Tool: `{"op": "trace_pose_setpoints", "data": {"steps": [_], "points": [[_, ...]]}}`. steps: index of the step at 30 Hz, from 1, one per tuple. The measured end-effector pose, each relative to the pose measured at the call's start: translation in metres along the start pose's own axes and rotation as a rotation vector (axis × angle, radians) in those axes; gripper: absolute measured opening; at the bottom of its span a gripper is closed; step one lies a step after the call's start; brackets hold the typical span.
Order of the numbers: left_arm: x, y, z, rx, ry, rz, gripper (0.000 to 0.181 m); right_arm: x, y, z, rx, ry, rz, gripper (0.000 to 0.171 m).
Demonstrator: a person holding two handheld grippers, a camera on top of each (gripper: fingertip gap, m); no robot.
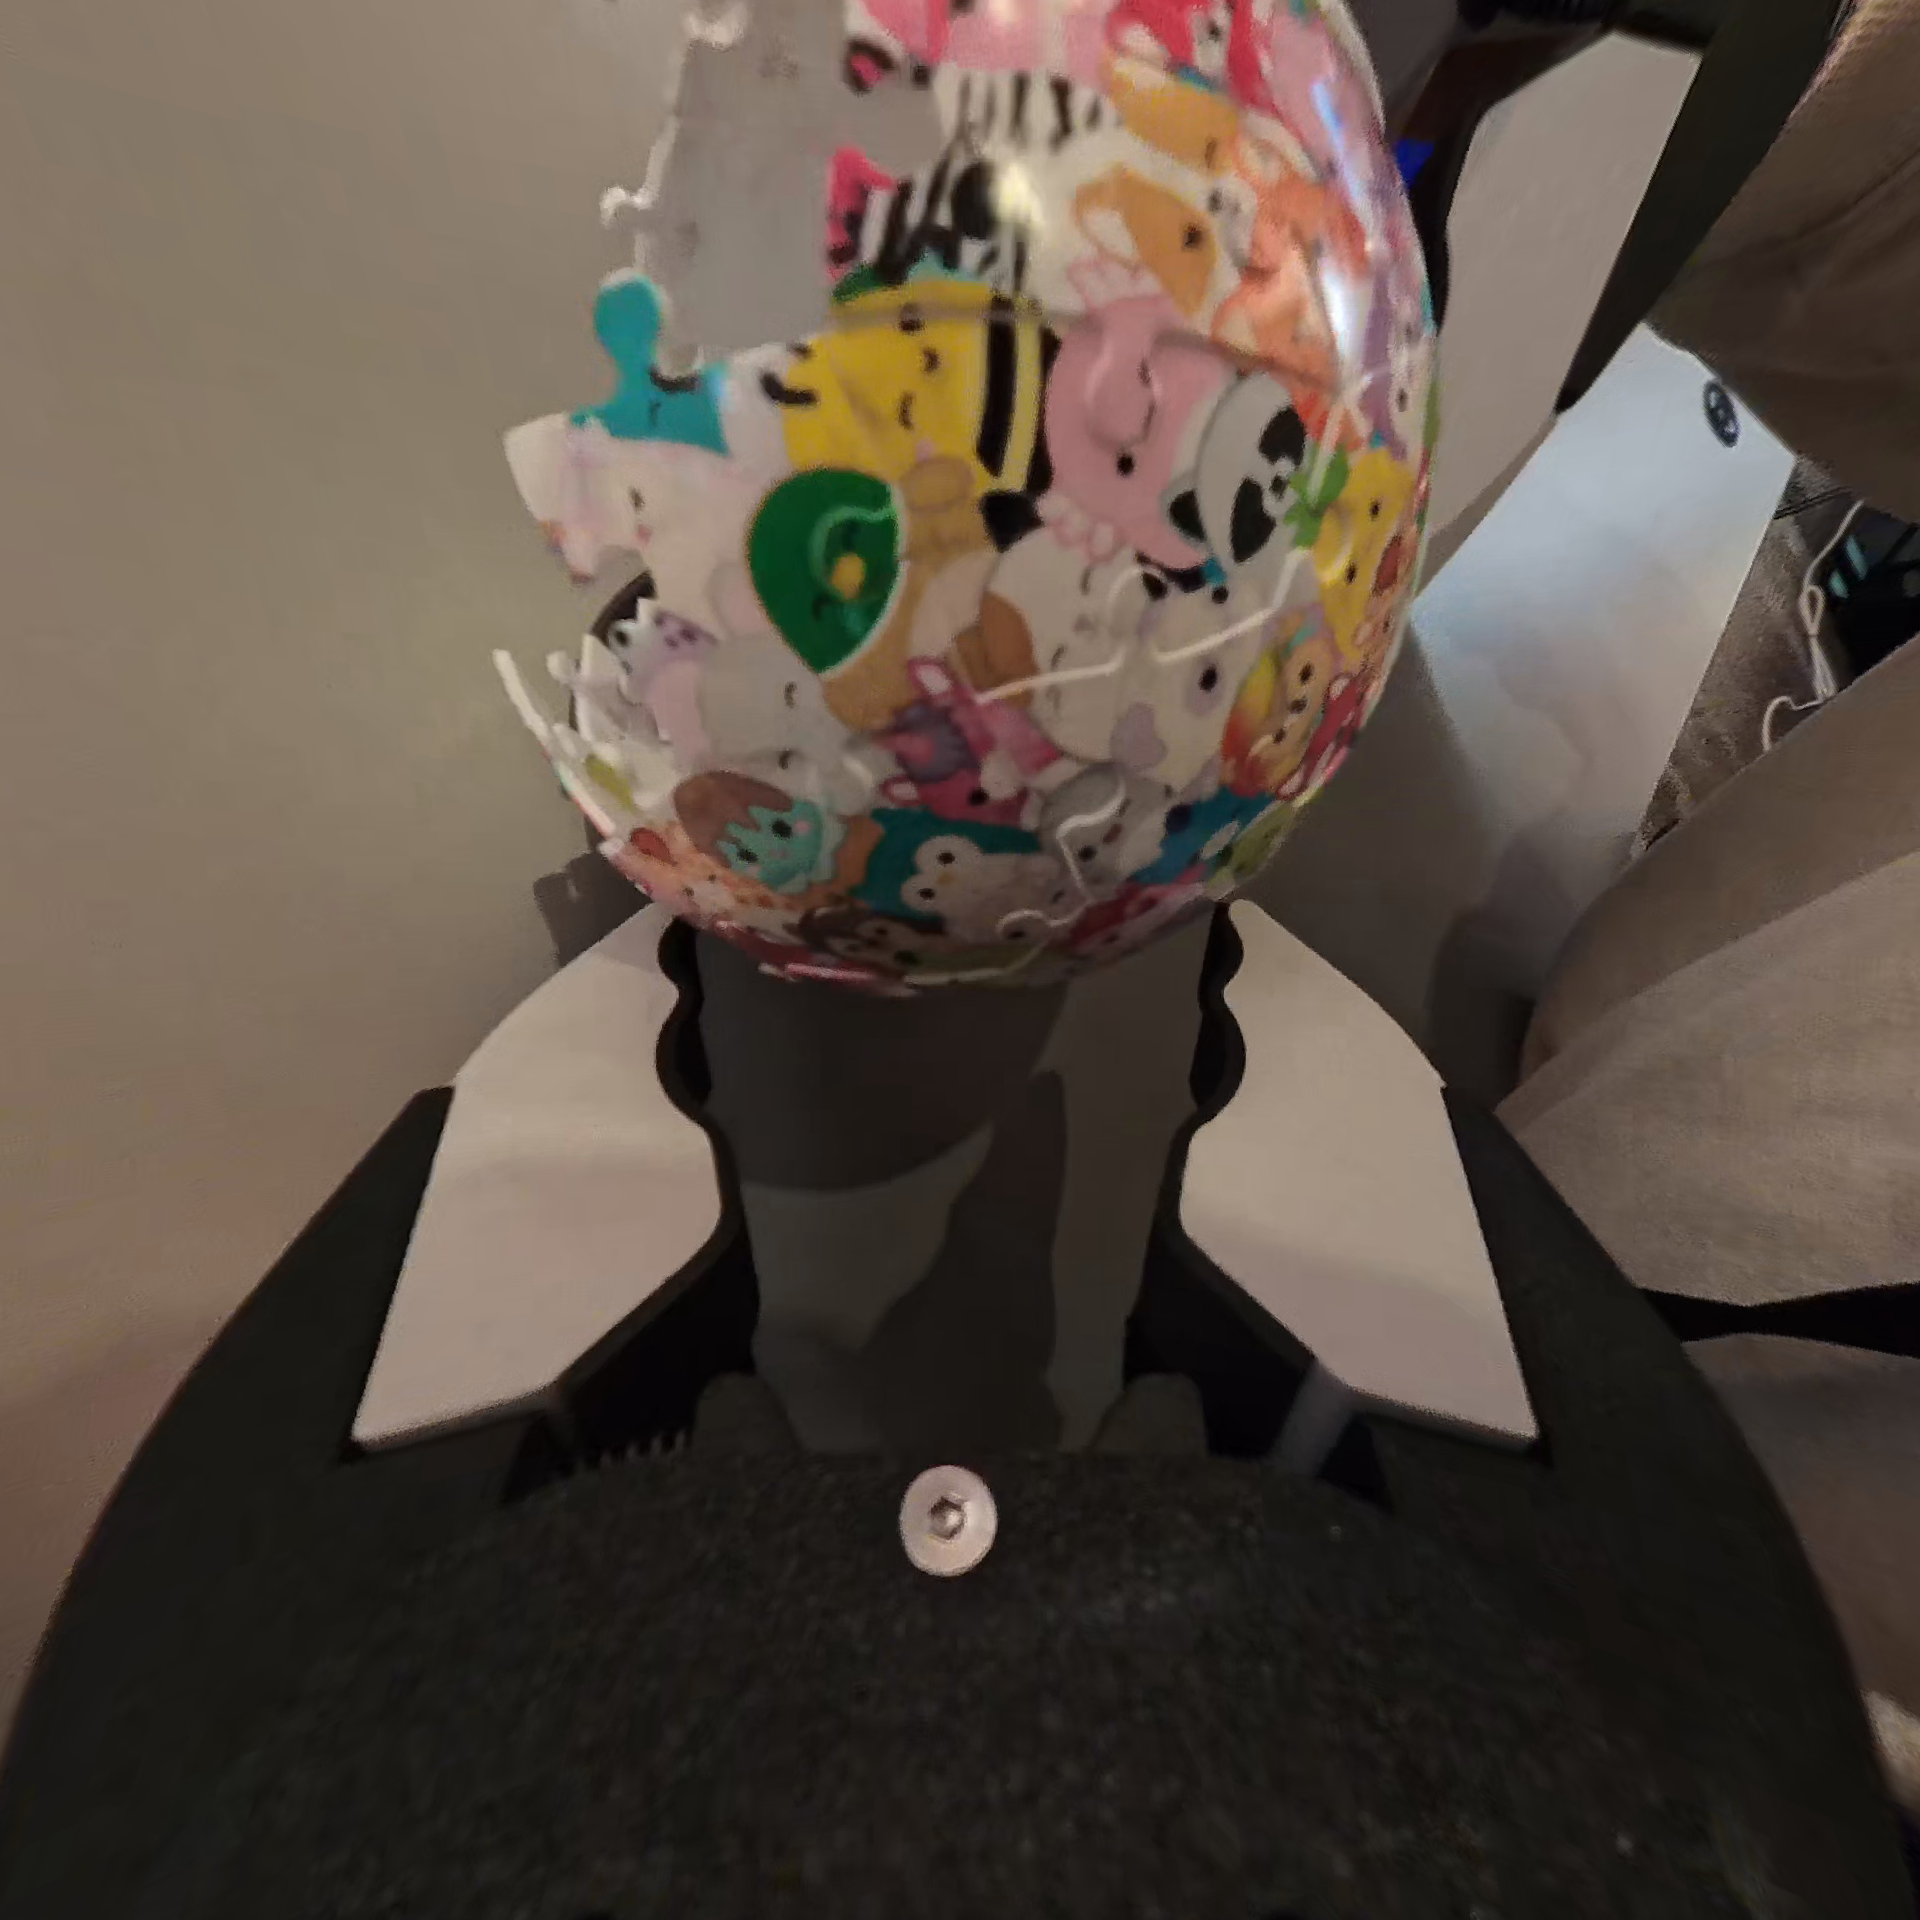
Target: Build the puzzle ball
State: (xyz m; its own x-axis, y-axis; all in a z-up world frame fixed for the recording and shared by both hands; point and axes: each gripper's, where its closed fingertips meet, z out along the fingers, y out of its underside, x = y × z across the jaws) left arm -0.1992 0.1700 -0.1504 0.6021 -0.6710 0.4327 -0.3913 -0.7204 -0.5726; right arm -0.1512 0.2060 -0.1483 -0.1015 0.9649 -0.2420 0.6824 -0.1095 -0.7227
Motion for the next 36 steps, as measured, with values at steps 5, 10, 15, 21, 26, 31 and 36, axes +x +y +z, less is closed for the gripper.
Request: {"op": "trace_pose_setpoints", "data": {"steps": [5,10,15,21,26,31,36], "points": [[-0.006,-0.003,0.001,-0.003,-0.02,0.04,0.094,0.006,-0.003,0.0,0.039,0.092,-0.049,0.113],[-0.006,-0.003,0.003,-0.009,0.011,0.037,0.094,0.004,-0.002,-0.001,0.073,0.11,-0.001,0.115],[-0.005,-0.003,0.002,-0.014,0.015,0.056,0.094,0.0,0.004,-0.006,0.066,0.128,-0.001,0.115],[0.003,0.014,0.001,-0.017,0.061,0.015,0.094,-0.007,0.031,-0.001,0.03,0.064,0.078,0.126],[0.003,0.019,0.009,0.003,0.087,0.004,0.097,-0.016,0.028,0.007,0.073,0.003,0.142,0.111],[-0.003,0.018,0.015,0.002,0.118,0.085,0.101,-0.04,0.02,0.0,0.219,0.026,0.266,0.099],[-0.019,0.02,-0.006,-0.076,0.123,0.191,0.115,-0.056,0.03,0.019,0.168,0.245,0.32,0.102]]}}
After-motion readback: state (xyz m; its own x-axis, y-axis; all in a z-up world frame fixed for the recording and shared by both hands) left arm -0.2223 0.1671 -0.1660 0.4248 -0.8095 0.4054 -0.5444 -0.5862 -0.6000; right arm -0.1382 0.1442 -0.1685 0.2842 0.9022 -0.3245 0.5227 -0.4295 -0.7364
